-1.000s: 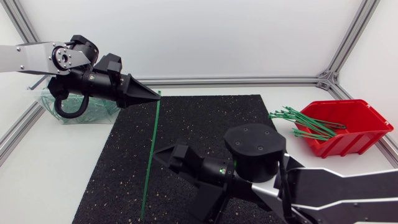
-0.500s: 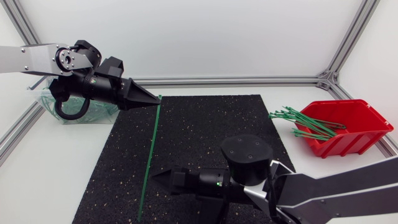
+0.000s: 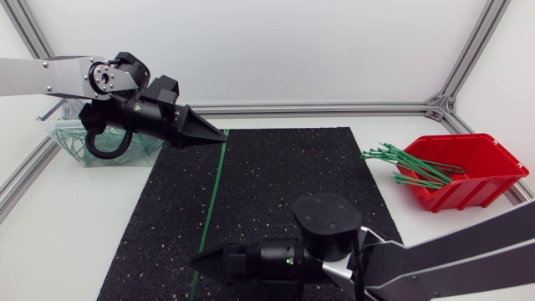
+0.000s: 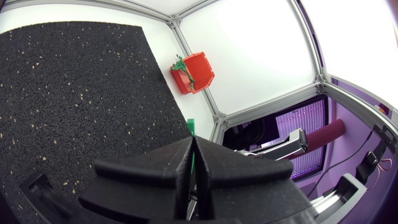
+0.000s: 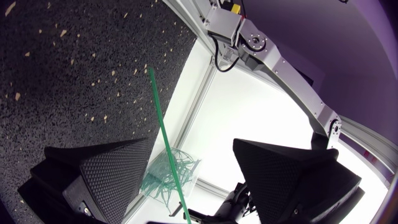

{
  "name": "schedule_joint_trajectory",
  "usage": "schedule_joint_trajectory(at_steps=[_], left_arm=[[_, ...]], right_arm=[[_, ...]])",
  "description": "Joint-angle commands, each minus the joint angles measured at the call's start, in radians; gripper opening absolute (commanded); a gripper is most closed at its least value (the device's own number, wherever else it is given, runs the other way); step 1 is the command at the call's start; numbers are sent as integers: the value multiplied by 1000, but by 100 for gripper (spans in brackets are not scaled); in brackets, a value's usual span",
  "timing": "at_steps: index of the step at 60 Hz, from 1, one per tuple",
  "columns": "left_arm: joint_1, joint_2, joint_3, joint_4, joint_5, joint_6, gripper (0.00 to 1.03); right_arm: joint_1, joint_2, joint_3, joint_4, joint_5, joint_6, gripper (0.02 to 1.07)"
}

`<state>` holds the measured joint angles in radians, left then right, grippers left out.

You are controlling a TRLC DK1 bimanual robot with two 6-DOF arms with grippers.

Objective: Take a green cable tie from the red box, thread the tail through the head to close it, then place it in the transparent bin on the left.

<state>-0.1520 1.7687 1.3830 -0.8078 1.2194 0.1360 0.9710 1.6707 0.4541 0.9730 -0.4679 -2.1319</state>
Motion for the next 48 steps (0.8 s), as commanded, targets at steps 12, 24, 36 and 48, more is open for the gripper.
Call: schedule_joint_trajectory(at_steps=[12,24,36,48], left_arm=[[-6,12,17,-28,11,28,3],[-12,8,17,-33,11,30,3],[-9,6,21,-36,11,30,3],[-8,3,17,-36,12,28,3]], right_arm=[[14,80,32,20,-26,-39,99],[41,123,69,18,-17,-39,96],[43,156,92,18,-17,-40,84],[44,167,100,21,-25,-39,54]])
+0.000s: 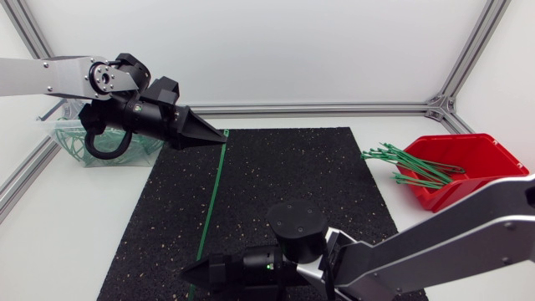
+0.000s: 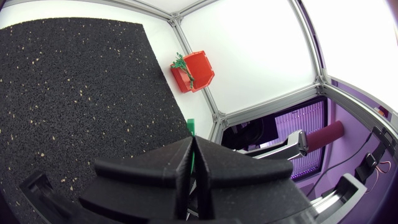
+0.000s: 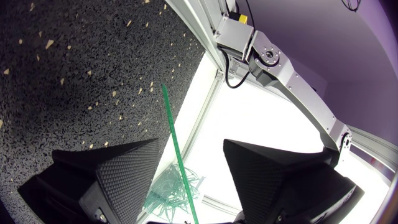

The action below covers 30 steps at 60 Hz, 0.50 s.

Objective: Take a green cable tie from the red box, thread the tail through the head to close it, then place it in the transparent bin on the left.

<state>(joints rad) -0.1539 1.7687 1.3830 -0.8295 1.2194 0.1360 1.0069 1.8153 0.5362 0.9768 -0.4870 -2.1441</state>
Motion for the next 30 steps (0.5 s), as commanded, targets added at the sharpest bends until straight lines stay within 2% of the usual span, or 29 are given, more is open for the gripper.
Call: schedule_joint_trajectory(at_steps=[1,7,9,15,30], left_arm=[[-6,3,17,-16,12,28,3],[-6,3,14,-16,12,30,3],[-6,3,14,-17,12,31,3],[-6,3,14,-17,12,31,3],[-6,3,14,-17,12,31,3]], right_arm=[[9,24,18,17,-5,-26,53],[10,32,18,19,-7,-26,52],[12,32,15,19,-16,-26,48],[13,33,15,19,-21,-26,45],[13,44,22,22,-35,-26,44]])
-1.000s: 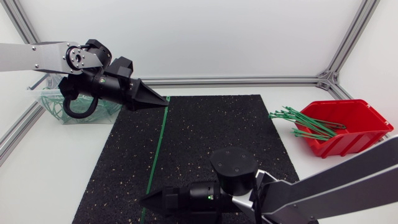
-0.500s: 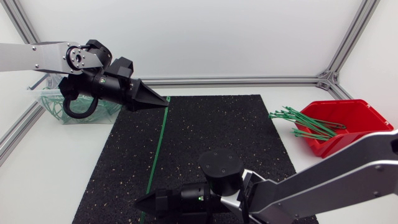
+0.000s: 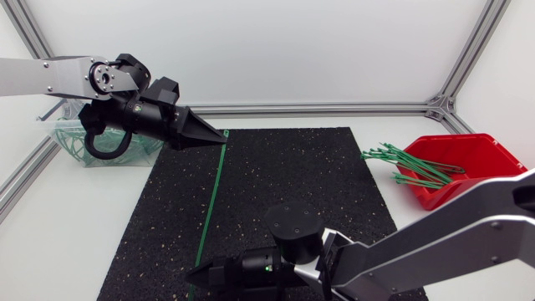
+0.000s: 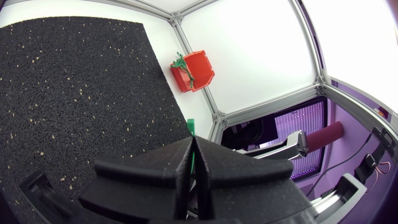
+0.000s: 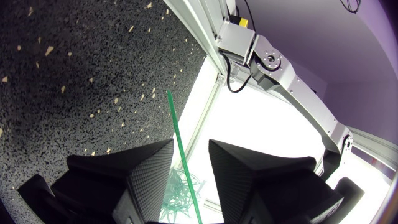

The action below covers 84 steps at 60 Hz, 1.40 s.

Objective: Take a green cable tie from the red box, thread the tail through the head to close it, then place it in the transparent bin on the left.

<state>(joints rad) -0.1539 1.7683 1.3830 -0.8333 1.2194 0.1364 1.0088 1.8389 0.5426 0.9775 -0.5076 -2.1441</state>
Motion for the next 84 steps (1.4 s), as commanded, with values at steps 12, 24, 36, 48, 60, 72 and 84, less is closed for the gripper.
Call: schedule_joint_trajectory(at_steps=[12,24,36,48,60,72,84], left_arm=[[-1,0,11,-13,12,32,3],[-4,-1,11,-13,14,32,3],[-3,0,11,-15,17,34,3],[1,0,8,-15,17,35,3],[-3,-1,5,-15,19,37,3],[-9,0,8,-15,19,35,3],[-9,-4,5,-18,19,37,3]], right_arm=[[8,29,17,24,-29,-25,41],[-1,37,13,29,-37,-25,38],[-15,43,10,30,-31,-25,33],[-30,49,20,32,-29,-25,29],[-41,56,10,33,-29,-25,27],[-38,56,7,35,-28,-25,25],[-33,56,13,36,-23,-25,22]])
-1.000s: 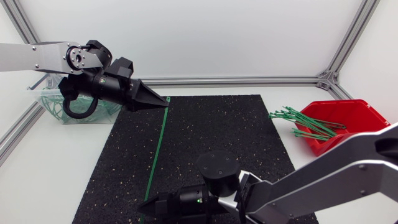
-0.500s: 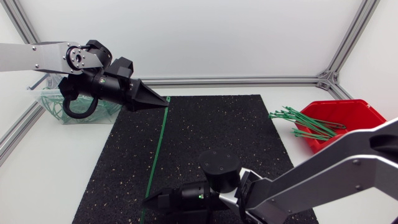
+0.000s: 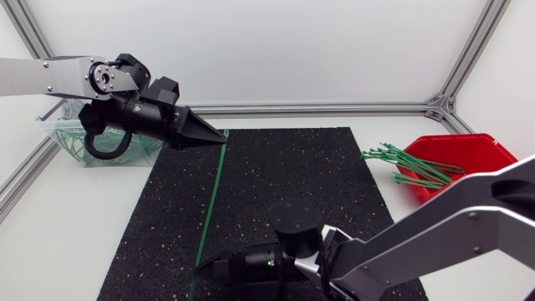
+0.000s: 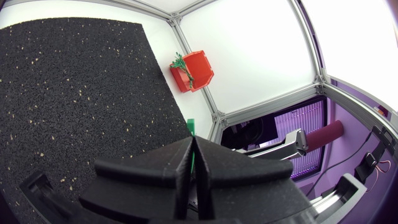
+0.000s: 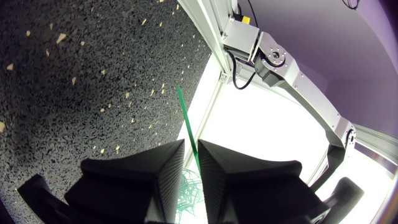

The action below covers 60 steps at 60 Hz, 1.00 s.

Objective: Take a green cable tie from the red box, thread the tail through the head to close it, then place it in the transparent bin on the left.

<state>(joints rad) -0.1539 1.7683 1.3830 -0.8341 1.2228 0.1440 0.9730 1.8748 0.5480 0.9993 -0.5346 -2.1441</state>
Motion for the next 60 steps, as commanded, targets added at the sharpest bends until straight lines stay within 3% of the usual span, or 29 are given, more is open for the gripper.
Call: schedule_joint_trajectory(at_steps=[1,11,15,48,53,58,60], left_arm=[[-9,-4,5,-19,15,31,3],[-9,-10,-1,-22,15,35,3],[-9,-15,-4,-22,17,37,3],[-13,-35,-19,-22,20,45,3],[-12,-36,-21,-22,20,45,3],[-15,-36,-21,-22,20,45,3],[-15,-36,-21,-22,20,45,3]], right_arm=[[3,20,9,15,4,-25,22],[6,29,20,13,16,-26,20],[4,34,20,13,2,-26,8],[-16,30,23,15,-1,-17,8],[-16,21,10,15,1,-17,11],[-16,17,4,15,8,-17,38],[-17,17,3,15,12,-17,40]])
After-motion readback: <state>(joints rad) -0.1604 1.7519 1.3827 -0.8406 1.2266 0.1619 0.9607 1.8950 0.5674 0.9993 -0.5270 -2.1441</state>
